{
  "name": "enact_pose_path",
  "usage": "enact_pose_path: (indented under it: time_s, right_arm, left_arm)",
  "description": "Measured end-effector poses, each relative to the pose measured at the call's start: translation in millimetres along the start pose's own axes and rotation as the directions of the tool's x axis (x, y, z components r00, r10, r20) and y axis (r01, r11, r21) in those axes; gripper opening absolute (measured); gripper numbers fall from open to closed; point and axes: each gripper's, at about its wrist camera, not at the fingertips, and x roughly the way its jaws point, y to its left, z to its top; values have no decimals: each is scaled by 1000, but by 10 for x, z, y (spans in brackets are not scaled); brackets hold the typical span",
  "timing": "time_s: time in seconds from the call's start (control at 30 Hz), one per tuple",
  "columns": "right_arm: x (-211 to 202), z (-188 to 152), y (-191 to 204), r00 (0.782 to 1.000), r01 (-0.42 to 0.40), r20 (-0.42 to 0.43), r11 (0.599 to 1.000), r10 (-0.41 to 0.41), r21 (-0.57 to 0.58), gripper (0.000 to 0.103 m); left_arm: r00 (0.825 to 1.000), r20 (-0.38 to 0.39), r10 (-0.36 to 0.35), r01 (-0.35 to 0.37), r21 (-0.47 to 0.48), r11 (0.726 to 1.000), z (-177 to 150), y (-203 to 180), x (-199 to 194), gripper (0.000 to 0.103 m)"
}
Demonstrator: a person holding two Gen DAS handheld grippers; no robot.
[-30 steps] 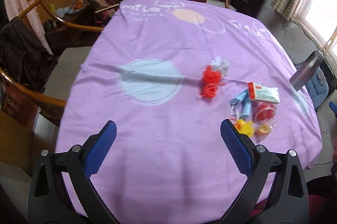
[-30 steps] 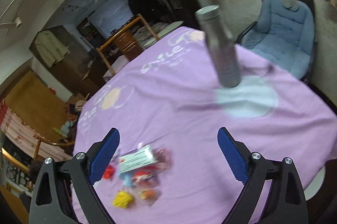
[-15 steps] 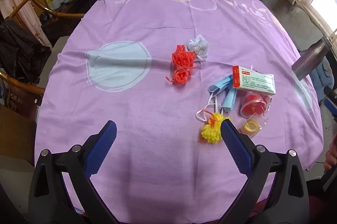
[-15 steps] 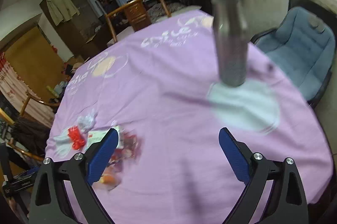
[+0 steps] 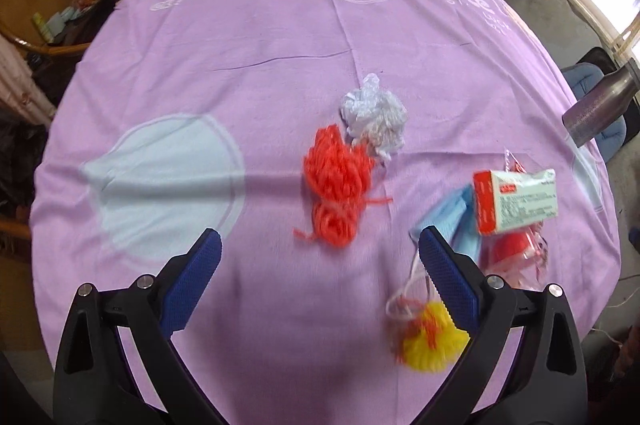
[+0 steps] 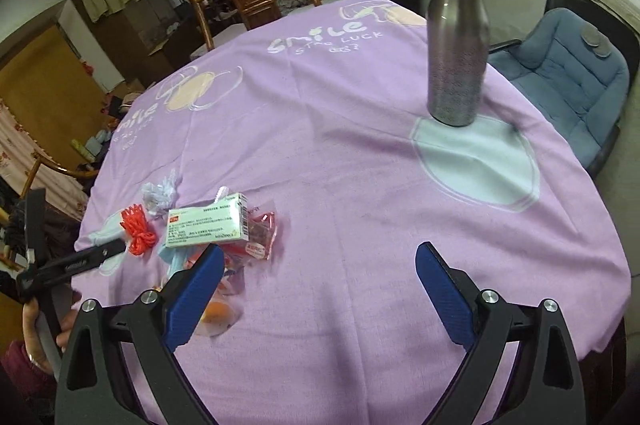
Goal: Collect trash
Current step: 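Grasp the red mesh bundle with the left tool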
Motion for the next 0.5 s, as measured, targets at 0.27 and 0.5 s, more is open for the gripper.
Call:
enact_pose_path:
  time_s: [0.27, 0.5]
  right_arm:
    - [-132, -136, 41, 996, 87, 3, 996, -87, 25, 94]
    - [-20, -89, 292, 1000, 27, -13, 999, -27, -34, 95]
  left_arm:
    - [997, -15, -72, 73, 71, 995, 209, 4, 359, 70]
    - [989, 16, -144, 141, 120, 983, 175, -54, 94, 35]
